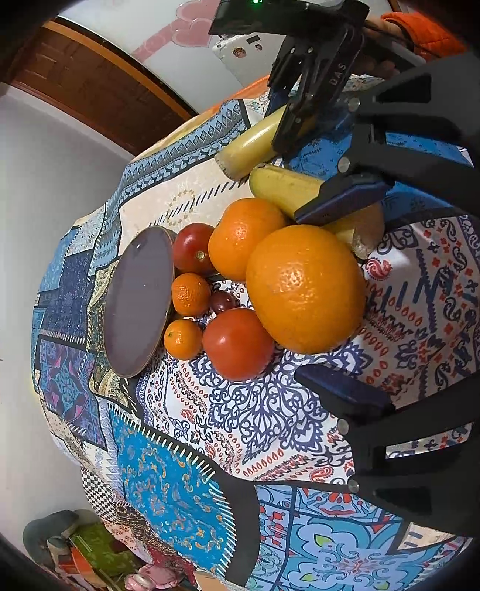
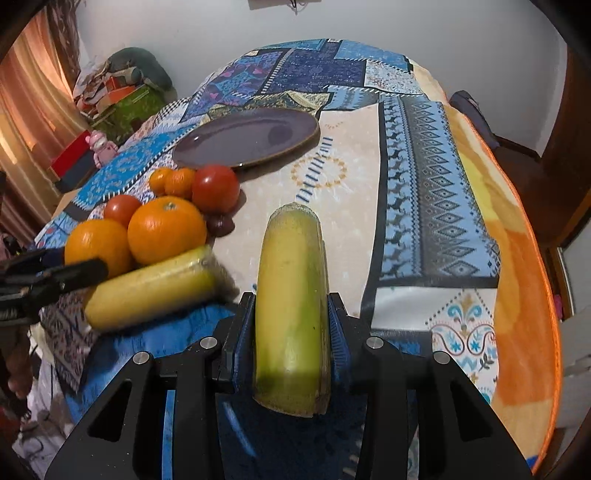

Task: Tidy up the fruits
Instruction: 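Grasp the upright yellow cob with the right tool while the left tool grasps the large orange, then carry the yellow cob and large orange over the dark plate with both tools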

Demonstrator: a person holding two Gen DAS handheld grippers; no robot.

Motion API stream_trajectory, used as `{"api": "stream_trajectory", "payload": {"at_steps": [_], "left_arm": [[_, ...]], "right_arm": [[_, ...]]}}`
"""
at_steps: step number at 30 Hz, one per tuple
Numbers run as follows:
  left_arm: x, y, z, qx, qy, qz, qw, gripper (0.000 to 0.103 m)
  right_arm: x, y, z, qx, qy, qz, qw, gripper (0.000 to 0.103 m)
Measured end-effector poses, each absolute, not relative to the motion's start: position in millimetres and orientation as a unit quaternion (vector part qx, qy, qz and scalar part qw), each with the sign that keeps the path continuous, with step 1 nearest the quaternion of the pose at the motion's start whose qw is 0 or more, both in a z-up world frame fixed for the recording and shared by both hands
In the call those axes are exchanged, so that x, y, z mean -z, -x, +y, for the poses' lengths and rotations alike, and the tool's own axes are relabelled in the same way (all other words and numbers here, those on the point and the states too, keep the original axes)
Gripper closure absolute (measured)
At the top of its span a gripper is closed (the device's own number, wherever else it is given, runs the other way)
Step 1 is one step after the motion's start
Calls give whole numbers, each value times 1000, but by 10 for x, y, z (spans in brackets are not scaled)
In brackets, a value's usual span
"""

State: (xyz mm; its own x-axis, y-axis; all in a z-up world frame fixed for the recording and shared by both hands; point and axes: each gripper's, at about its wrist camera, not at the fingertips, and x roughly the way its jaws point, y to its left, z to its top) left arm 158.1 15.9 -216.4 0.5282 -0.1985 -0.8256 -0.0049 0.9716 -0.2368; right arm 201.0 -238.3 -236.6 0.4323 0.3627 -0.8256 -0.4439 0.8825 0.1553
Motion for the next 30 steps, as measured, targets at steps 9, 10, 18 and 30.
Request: {"api": "stream_trajectory", "payload": {"at_steps": [9, 10, 18, 30], "left_arm": [[2252, -1666, 154, 66, 118, 482, 865, 34], [2251, -1661, 149, 67, 116, 481, 866, 34], [2122, -1591, 212, 63, 107, 474, 872, 35], [1506, -1718, 325, 54, 88, 405, 908, 35]], "right_arm": [[2497, -2094, -2274, -232, 51, 467, 852, 68], [2498, -2098, -2269, -232, 52, 464, 853, 68], [2386, -2064, -2306, -235, 33, 450, 861, 68], [1971, -2213, -2172, -251, 20, 392, 885, 68]]}}
